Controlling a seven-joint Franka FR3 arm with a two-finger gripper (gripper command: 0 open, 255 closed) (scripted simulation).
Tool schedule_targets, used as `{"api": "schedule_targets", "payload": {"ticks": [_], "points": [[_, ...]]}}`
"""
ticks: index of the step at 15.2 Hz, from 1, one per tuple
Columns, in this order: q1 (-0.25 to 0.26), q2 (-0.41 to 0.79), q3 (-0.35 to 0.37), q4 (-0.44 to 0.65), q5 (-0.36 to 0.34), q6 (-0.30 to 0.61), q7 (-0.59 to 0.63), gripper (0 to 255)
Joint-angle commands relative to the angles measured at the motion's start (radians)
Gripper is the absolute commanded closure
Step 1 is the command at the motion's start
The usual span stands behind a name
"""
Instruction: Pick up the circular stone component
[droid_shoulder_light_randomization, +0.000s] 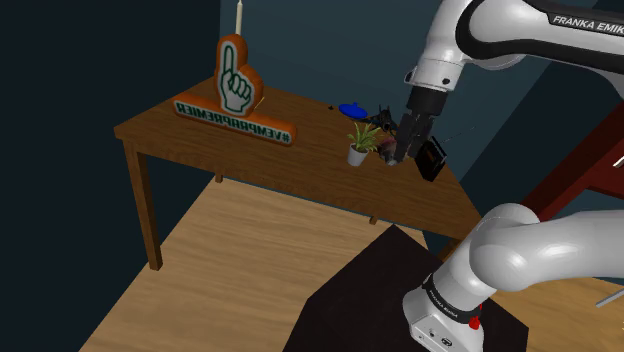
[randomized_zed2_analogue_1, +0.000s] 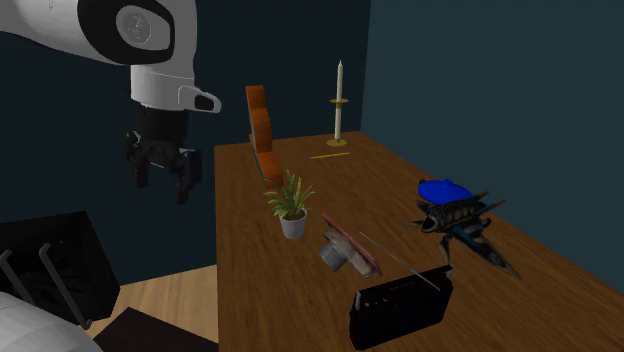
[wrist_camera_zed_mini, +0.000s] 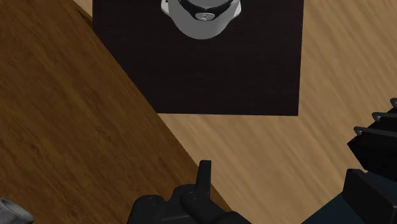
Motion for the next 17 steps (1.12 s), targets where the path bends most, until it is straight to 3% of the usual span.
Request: {"api": "schedule_targets", "payload": {"ticks": [1, 9, 17], "points": [[0.0, 0.0, 0.0, 0.0, 0.0, 0.0, 0.0, 0], [-0.005, -0.024, -0.198, -0.06, -0.221, 0.082, -0.397, 0], [0.021, 0.083, -0.417, -0.016, -0.392, 0.236, -0.787, 0]]}}
